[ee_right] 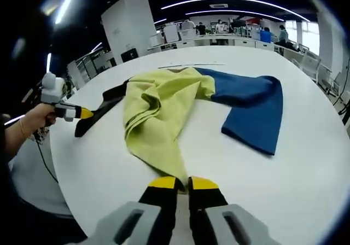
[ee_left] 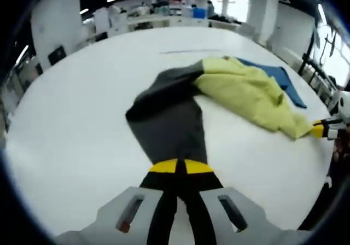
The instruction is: Fold the garment on the visible template until the final outline fits inside the template.
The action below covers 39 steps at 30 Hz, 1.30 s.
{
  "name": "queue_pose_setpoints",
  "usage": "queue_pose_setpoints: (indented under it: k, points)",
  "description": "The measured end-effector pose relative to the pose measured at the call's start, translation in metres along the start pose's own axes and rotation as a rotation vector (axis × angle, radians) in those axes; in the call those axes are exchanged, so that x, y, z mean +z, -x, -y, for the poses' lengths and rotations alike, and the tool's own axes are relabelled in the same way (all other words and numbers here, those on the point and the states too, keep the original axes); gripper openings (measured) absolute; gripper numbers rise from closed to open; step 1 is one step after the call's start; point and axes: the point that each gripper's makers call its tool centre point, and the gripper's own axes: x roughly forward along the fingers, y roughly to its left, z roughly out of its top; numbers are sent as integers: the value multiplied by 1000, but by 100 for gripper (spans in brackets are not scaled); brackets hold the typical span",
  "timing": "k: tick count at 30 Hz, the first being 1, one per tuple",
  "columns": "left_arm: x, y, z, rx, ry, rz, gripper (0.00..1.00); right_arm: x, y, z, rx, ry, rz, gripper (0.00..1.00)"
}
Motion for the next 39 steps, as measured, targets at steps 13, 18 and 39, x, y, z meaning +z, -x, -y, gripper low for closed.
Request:
queue_pose_setpoints:
  k: [13, 18, 39]
  points:
    - [-14, 17, -71, 174, 139, 16, 0, 0, 1, 1, -13, 2, -1, 1]
    - [-8, 22, -84, 210, 90, 32, 0, 0, 2, 2, -17, 11, 2, 0]
    - [41, 21, 21, -39, -43, 125, 24, 31, 25, -3, 22, -89, 82, 19]
